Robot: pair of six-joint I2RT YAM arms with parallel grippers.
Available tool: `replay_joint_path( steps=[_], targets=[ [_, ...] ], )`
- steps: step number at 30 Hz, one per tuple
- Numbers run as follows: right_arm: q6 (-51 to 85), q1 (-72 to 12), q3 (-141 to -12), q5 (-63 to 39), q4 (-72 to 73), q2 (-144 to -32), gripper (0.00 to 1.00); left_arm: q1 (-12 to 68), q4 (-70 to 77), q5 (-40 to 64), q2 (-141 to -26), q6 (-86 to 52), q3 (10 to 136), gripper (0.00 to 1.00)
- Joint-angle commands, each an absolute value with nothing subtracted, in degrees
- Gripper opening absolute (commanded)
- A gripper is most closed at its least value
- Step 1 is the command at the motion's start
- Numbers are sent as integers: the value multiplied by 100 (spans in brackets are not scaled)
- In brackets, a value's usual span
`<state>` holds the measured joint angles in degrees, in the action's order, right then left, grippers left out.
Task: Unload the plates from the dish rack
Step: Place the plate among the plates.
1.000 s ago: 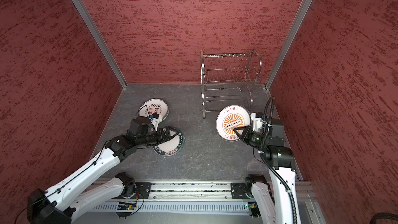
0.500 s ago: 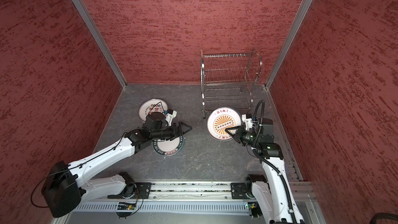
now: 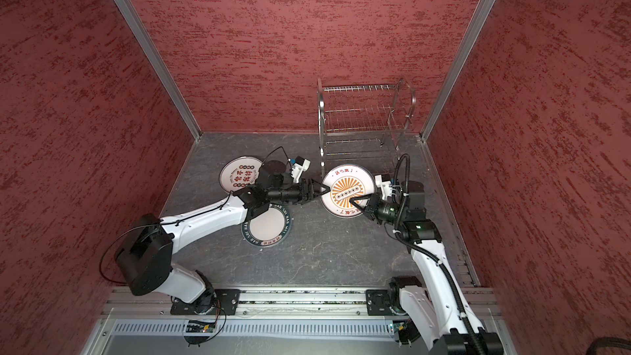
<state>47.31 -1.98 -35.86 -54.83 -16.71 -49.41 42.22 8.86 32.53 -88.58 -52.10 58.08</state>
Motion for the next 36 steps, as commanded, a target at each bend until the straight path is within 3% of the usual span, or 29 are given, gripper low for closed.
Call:
replay_joint_path(
  steps=[1, 6, 12, 14, 16, 17, 20, 28, 36],
  targets=[
    [4909, -289, -3522, -5631, -1006, -4963, 0, 4282, 1162, 3484, -8874, -5203, 5910, 43],
    [5016, -458, -3437, -5613, -708, -5122, 0, 4312, 1153, 3488, -8794, -5203, 5816, 23],
    [5071, -614, -3504, -5503, -572, -5218, 7, 4307, 873, 3401, -8722, -5164, 5707, 8],
    [5085, -650, -3510, -5488, -541, -5239, 17, 4307, 823, 3371, -8708, -5176, 5645, 4],
    [5123, -667, -3516, -5464, -501, -5231, 36, 4281, 699, 3325, -8653, -5179, 5585, 0],
    [5135, -663, -3513, -5437, -486, -5224, 46, 4272, 602, 3266, -8586, -5169, 5552, 0],
    [5087, -665, -3591, -5316, -653, -5173, 64, 4173, 303, 3125, -8293, -5102, 5369, 0],
    [4327, -668, -4140, -4143, -2216, -5321, 97, 3374, -1080, 2863, -6878, -5031, 4498, 0],
    [3373, -668, -4868, -2360, -3976, -5615, 99, 1913, -3313, 2594, -5356, -4703, 3878, 0]
  ],
)
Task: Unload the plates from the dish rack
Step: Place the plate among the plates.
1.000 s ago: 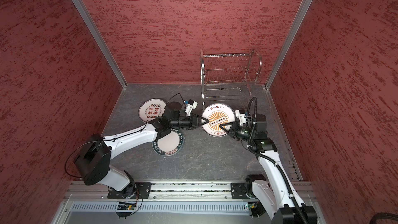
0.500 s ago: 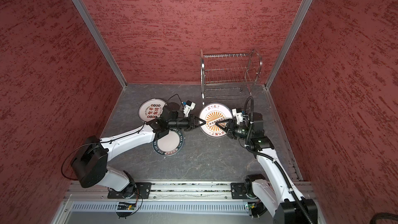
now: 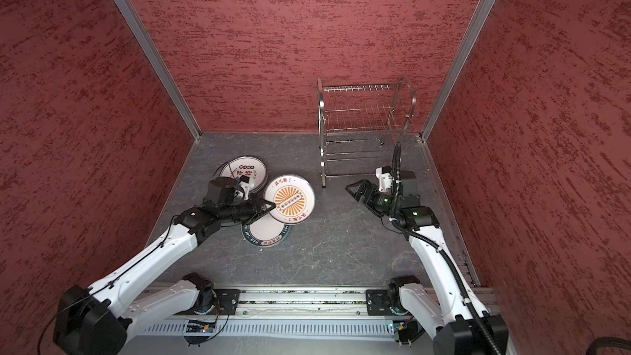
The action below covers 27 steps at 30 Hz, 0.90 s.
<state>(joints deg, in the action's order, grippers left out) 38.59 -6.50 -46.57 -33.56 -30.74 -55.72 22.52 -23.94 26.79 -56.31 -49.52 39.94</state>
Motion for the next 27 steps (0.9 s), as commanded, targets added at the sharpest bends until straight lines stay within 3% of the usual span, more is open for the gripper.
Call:
replay_joint_path(
  steps=[1, 8, 19, 27],
  targets=[
    [3318, -663, -4905, -2167, -4112, -5648, 99, 1748, -3494, 2582, -5250, -4655, 3818, 0],
    [3138, -667, -4998, -1653, -4464, -5765, 99, 1399, -4222, 2220, -5063, -4413, 3708, 0],
    [3085, -668, -4997, -1680, -4452, -5818, 99, 1240, -4139, 2074, -5219, -4504, 3429, 0],
    [3094, -660, -4996, -1635, -4438, -5913, 99, 1194, -4141, 2026, -5323, -4486, 3379, 19]
  ],
)
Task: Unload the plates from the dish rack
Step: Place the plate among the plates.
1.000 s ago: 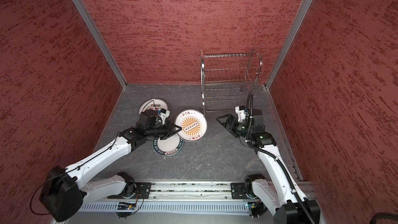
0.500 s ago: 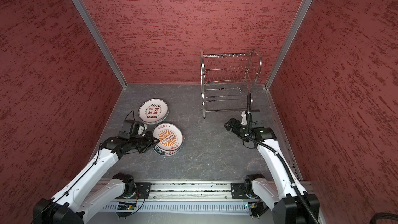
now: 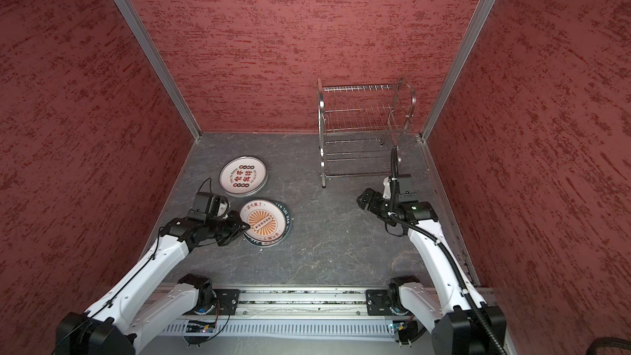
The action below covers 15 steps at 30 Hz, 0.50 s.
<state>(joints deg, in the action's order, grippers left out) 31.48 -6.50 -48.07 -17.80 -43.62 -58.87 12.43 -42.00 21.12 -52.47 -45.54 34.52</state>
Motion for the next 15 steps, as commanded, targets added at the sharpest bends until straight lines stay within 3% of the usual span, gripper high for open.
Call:
replay_joint_path(
  steps=[1, 6, 15],
  targets=[
    [3089, -668, -5000, -1635, -4430, -5915, 99, 1187, -4138, 2014, -5362, -4485, 3371, 22],
    [3085, -669, -5028, -1645, -4456, -5919, 99, 1187, -4187, 1910, -5536, -4489, 3375, 41],
    [3050, -667, -4998, -1499, -4575, -5882, 99, 1186, -4329, 1801, -5914, -4421, 3561, 56]
  ],
)
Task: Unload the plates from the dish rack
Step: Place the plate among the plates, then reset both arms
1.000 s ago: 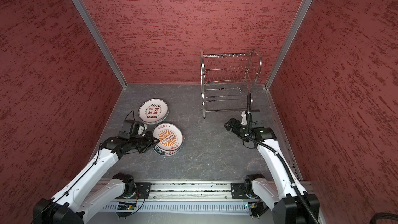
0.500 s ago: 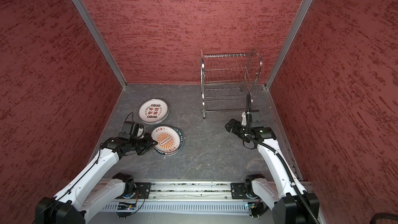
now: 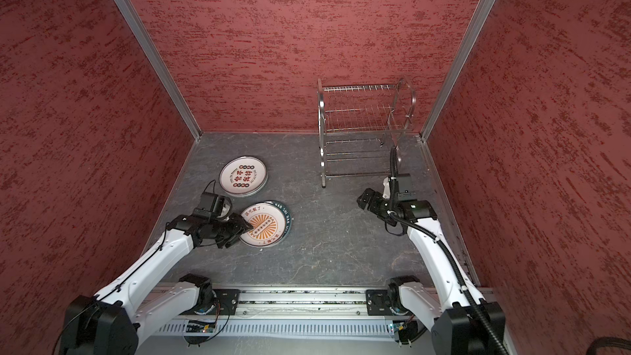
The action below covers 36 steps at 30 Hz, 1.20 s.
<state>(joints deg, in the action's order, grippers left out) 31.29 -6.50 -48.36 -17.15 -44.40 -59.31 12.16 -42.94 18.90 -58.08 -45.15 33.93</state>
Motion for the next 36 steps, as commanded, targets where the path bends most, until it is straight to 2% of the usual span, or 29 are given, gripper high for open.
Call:
replay_joint_path(
  steps=[1, 12, 14, 17, 18, 21, 27, 30, 33, 36],
  targets=[
    [3050, -666, -4988, -1485, -4582, -5880, 99, 1195, -4344, 1803, -5981, -4405, 3604, 56],
    [2988, -661, -4948, -1426, -4606, -5854, 99, 1357, -4334, 1629, -6497, -4368, 3830, 62],
    [2985, -665, -4934, -1361, -4568, -5836, 99, 1472, -4371, 1502, -6547, -4368, 3911, 65],
    [2975, -664, -4920, -1365, -4443, -5764, 99, 1673, -4525, 1185, -6632, -4359, 4094, 98],
    [2966, -659, -4926, -1387, -4373, -5719, 99, 1704, -4531, 1162, -6653, -4326, 4142, 100],
    [2971, -665, -4975, -1292, -4159, -5576, 99, 1778, -4695, 935, -6521, -4266, 4305, 99],
    [2524, -664, -5258, -477, -3886, -5459, 99, 2084, -5361, -706, -5643, -4221, 4999, 99],
    [1935, -668, -5035, -742, -3251, -5352, 99, 1993, -5343, -1496, -5335, -4059, 5251, 99],
    [2180, -666, -4618, 370, -2634, -5021, 99, 1783, -5292, -2091, -5380, -4051, 5388, 99],
    [2039, -663, -4000, 1250, -1849, -4311, 99, 1705, -4986, -2236, -5556, -3661, 5371, 99]
  ],
)
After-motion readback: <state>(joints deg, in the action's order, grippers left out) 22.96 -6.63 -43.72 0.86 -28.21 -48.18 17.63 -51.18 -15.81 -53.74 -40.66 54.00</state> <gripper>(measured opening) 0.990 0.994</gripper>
